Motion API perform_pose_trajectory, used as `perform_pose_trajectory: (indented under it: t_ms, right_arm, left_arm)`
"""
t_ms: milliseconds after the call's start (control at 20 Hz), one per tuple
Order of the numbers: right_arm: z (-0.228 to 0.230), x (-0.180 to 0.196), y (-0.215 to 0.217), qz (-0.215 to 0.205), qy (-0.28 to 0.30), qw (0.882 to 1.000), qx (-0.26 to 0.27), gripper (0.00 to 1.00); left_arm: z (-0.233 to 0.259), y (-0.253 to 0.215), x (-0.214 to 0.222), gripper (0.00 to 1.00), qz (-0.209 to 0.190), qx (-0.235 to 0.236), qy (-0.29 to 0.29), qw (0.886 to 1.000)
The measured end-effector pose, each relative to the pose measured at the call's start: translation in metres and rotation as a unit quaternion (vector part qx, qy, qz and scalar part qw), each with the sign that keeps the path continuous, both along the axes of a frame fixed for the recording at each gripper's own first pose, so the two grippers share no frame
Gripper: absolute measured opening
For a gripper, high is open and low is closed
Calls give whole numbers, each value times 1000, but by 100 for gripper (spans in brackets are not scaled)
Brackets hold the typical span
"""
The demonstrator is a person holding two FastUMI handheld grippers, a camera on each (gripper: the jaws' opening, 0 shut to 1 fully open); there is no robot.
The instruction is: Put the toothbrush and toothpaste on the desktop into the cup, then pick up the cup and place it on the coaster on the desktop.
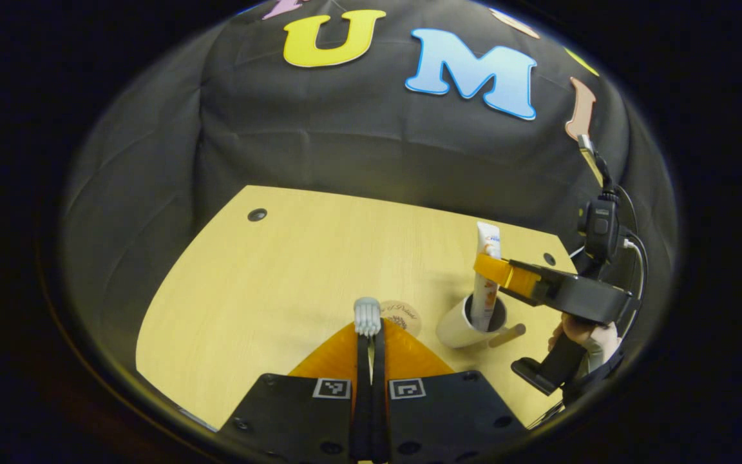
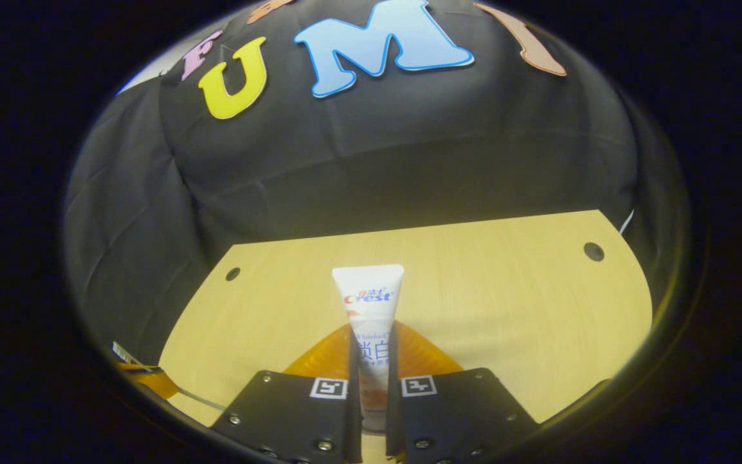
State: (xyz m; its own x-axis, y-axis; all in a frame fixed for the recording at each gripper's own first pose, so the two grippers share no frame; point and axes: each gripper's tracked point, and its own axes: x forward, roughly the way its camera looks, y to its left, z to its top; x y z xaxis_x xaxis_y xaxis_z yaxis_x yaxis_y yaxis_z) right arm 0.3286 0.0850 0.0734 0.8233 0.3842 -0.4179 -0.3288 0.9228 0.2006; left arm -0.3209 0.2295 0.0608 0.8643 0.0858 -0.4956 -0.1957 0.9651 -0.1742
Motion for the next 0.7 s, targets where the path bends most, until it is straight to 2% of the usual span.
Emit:
perform_pose_trajectory:
  t_ms: [150, 300, 350, 400, 500, 550, 600, 700]
  right_arm:
    - [0, -6, 0, 3, 1, 1000, 0, 19]
    - [4, -16, -1, 7, 2, 1000, 6, 28]
    - [-2, -18, 1, 8, 9, 1000, 5, 35]
    - [-6, -22, -2, 9, 17, 1000, -6, 50]
    - [-7, -28, -6, 6, 13, 1000, -6, 51]
    - [-6, -32, -6, 8, 15, 1000, 2, 43]
    - [-6, -35, -5, 13, 20, 1000, 8, 59]
    - [-2, -36, -8, 8, 14, 1000, 4, 72]
  left_arm:
    - [3, 5, 2, 7, 5, -5, 0, 1000]
    - [5, 4, 5, 8, 9, -8, -2, 1000]
    - [7, 3, 5, 8, 9, -9, -2, 1000]
    - [9, 4, 7, 8, 9, -11, -3, 1000]
    - [17, 4, 11, 8, 8, -13, -5, 1000]
    - [16, 4, 12, 8, 7, -14, -5, 1000]
    - [17, 2, 14, 8, 6, -14, -6, 1000]
    - [17, -1, 16, 8, 3, -13, -9, 1000]
